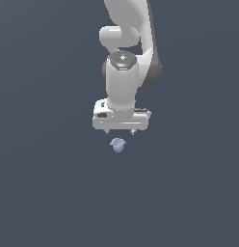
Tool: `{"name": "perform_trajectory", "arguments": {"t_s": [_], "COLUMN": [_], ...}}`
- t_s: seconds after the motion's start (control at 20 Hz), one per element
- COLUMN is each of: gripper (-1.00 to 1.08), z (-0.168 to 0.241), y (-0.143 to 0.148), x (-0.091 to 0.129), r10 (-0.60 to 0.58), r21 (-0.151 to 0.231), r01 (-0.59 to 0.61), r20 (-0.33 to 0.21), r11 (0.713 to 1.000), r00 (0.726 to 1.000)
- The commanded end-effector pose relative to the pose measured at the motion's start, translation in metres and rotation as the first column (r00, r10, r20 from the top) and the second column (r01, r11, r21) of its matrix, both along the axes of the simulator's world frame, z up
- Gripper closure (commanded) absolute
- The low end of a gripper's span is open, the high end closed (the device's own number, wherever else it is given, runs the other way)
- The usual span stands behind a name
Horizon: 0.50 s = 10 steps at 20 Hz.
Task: Pick up the object and move it to a goal position.
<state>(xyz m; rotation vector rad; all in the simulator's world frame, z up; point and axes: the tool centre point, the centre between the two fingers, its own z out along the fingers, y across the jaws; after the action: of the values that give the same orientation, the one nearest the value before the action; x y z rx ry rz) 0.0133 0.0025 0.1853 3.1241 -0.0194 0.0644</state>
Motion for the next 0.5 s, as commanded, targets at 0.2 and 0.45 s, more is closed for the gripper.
{"name": "perform_trajectory", "arguments": {"t_s": [0.2,0.45], "gripper": [-0.92,-0.92], "z": [-0.002,-0.004], "y": [0.007,0.023], "x": [-0.004,-0.011], "r10": [0.005,0.024], "r21": [0.008,0.025], "r01": [-0.005,-0.023], "r20": [-0.012,-0.038], "r11": [1.000,0.999], "r00": [1.000,0.999]}}
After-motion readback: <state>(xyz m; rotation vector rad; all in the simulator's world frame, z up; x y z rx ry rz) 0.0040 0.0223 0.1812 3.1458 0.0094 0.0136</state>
